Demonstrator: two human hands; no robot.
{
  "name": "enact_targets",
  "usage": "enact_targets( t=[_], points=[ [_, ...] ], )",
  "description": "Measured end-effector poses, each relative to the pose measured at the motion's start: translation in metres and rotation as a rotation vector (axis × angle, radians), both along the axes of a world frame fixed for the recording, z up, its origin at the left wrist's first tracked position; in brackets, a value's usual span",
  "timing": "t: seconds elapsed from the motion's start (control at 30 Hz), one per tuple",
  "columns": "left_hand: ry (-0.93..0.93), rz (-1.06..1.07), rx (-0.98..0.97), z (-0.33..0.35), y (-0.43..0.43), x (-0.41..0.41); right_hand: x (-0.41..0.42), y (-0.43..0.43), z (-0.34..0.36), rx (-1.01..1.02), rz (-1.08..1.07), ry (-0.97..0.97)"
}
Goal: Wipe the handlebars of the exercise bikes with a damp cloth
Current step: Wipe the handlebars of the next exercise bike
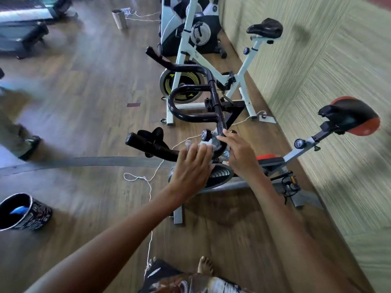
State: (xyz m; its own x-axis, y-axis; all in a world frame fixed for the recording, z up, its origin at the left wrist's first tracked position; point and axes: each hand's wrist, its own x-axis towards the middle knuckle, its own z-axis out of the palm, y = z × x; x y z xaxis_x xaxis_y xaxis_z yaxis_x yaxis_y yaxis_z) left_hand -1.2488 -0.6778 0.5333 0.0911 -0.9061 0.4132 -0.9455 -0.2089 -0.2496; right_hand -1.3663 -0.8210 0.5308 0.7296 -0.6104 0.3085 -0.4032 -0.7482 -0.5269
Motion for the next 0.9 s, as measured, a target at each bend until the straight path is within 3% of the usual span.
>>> enact_targets(
  t=[0.23,0.33,0.5,0.7,0.77,0.9],
  points=[
    [-0.032,-0.053,0.077,0.014,0.032,0.038,-0.004,0.006,0.001,-0.026,0.005,0.038],
    [0.013,0.011,0.013,0.010,0.015,0.018,-0.001,0.013,0.004,0.010,-0.015,0.048],
    [0.133,0.071,0.115,0.013,-0.011,-0.021,-0.010,-0.005,0.007,0.062,0.071,0.012],
    [0.037,-0.102,0.096,0.014,-0.004,0.008,-0.018,-0.008,0.011,0.239,0.088,0.015],
    [0.064,-0.042,0.086,0.013,-0.018,-0.004,-0.017,-0.007,0.010,0.309,0.077,-0.055],
    [0.211,0.016,0.157,0.023,-0.033,-0.022,-0.018,0.005,0.010,0.388,-0.165,-0.311]
  ],
)
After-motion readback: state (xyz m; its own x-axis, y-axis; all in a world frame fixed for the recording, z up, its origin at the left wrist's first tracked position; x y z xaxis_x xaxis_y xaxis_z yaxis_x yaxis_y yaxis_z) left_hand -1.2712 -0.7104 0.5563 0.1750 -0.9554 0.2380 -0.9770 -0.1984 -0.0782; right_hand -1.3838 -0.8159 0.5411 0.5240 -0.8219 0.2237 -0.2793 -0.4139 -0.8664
